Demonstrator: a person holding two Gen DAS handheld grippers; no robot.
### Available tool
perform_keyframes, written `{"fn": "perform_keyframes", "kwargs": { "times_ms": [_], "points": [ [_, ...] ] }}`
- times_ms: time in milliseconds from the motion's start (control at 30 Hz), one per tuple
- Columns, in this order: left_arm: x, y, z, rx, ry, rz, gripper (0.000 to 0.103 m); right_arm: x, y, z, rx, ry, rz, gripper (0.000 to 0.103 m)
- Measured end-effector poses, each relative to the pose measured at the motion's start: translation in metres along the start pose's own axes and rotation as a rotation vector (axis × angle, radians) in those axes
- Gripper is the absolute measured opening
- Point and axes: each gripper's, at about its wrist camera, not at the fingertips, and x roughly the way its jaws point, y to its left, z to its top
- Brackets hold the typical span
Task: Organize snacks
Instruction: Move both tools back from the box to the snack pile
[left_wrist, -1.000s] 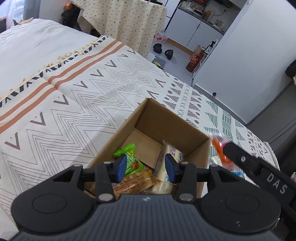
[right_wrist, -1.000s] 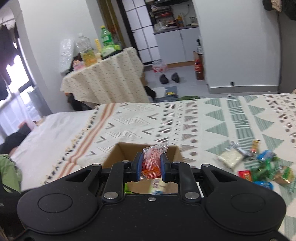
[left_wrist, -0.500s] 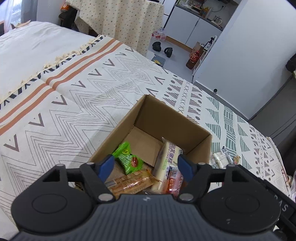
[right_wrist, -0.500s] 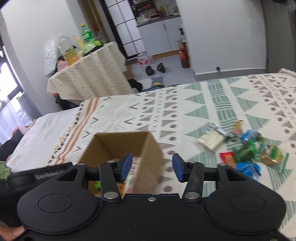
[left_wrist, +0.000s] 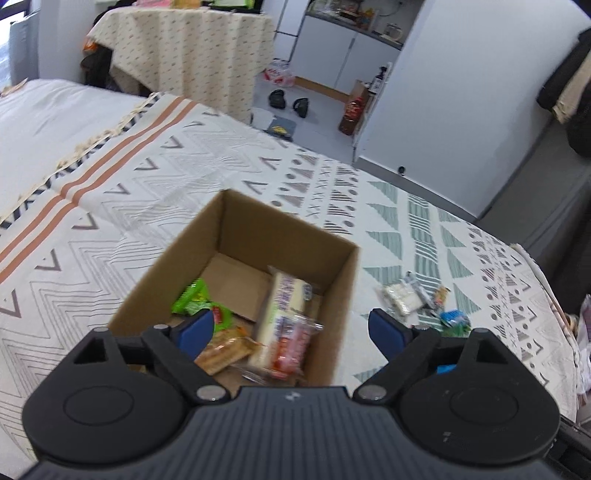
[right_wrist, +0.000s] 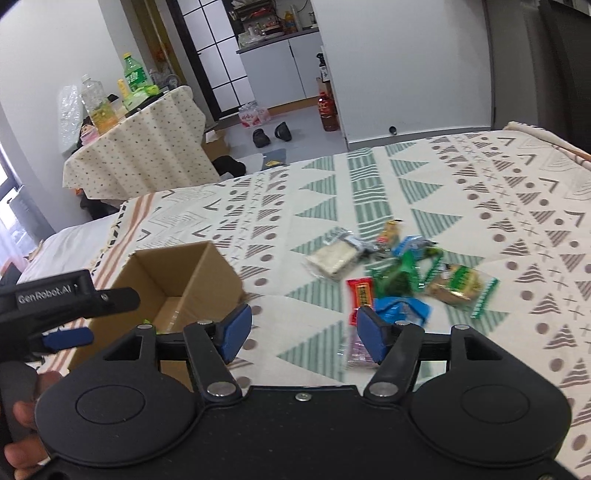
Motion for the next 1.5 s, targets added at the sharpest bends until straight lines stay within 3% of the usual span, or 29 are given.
{"fn": "perform_keyframes", "kwargs": {
  "times_ms": [267,467,767,1300,1500],
  "points": [
    [-0.010,-0.034,-0.011,0.041,-0.010,-0.043,0.092,-0.014,-0.033,-0.002,0.011,-0.011,-0.017,0.067],
    [-0.011,-0.064,-0.025,0.098,-0.009,-0.061,0.096,-0.025,-0.055,-0.003,-0.008,-0.026,-0.021,0.080],
    [-0.004,-0.098,-0.049,0.168,0.027,-0.074,0.096,-0.029,-0.093,-0.008,-0.012,-0.017,-0.037,0.086],
    [0.029,-0.133,-0.077,0.253,0.080,-0.067,0.096,-0.010,-0.140,-0.021,-0.012,-0.002,-0.059,0.085],
    [0.052,-0.138,-0.082,0.229,0.109,-0.053,0.096,0.008,-0.155,-0.023,0.024,0.009,-0.035,0.082]
  ]
}}
